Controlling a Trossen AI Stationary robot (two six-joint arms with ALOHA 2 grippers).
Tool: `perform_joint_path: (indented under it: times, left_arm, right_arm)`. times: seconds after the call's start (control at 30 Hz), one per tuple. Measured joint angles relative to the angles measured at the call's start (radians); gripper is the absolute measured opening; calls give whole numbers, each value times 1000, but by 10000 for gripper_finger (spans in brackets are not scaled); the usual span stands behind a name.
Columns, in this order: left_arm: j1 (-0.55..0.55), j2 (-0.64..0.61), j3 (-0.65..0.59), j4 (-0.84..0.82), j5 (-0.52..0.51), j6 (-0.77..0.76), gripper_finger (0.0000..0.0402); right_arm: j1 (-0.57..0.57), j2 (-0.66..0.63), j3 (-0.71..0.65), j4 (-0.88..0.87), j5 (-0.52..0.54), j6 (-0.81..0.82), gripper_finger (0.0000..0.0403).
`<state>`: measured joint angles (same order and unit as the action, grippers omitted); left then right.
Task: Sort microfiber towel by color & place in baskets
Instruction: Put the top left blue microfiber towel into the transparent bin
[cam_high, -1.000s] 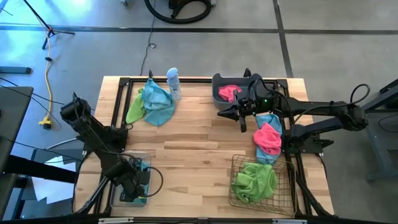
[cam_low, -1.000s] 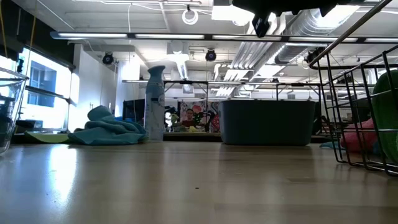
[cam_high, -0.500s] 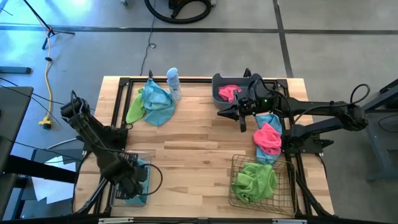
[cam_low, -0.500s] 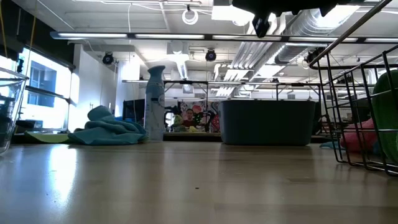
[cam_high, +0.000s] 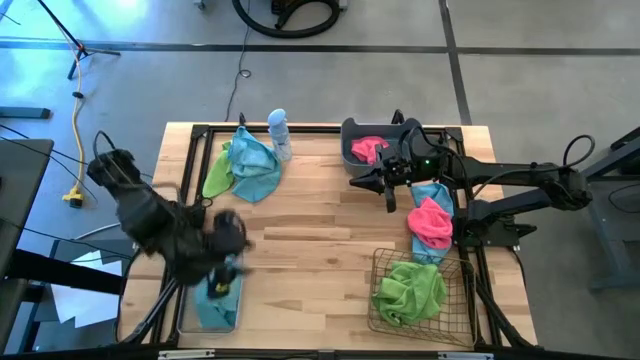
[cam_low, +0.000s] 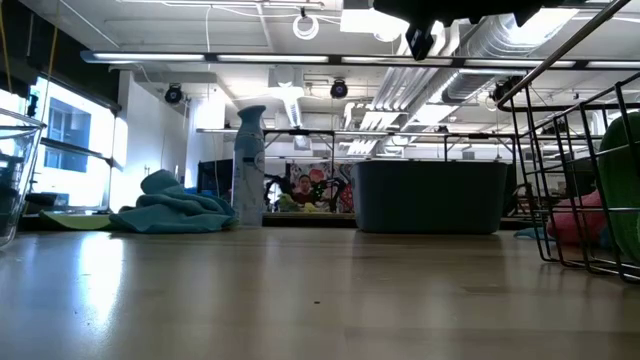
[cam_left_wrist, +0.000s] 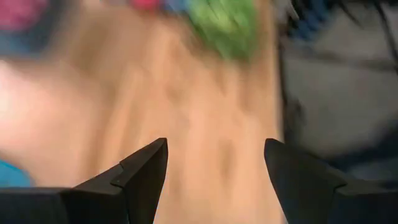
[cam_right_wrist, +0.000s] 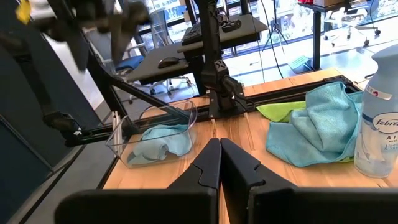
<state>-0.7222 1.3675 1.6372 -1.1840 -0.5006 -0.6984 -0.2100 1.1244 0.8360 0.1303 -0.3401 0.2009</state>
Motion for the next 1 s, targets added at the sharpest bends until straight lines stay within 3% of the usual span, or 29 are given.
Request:
perform_joint_path:
  times: [0.23, 0.37, 0.5, 0.73, 1.0]
  left_arm:
    - [126, -46, 59, 99, -280, 251, 252]
    - [192, -91, 0, 233, -311, 356, 252]
    - [231, -162, -146, 390, -286, 385, 252]
    - [282, -338, -524, 766, -245, 427, 252]
    - [515, -531, -799, 1083, 49, 538, 252]
  right_arm:
    - [0, 0, 0, 3, 0, 2, 0]
    - [0, 0, 0, 14, 0, 2, 0]
    - [0, 0, 0, 16, 0, 2, 0]
    - [0, 0, 0, 16, 0, 3, 0]
    - [0, 0, 0, 21, 0, 0, 0]
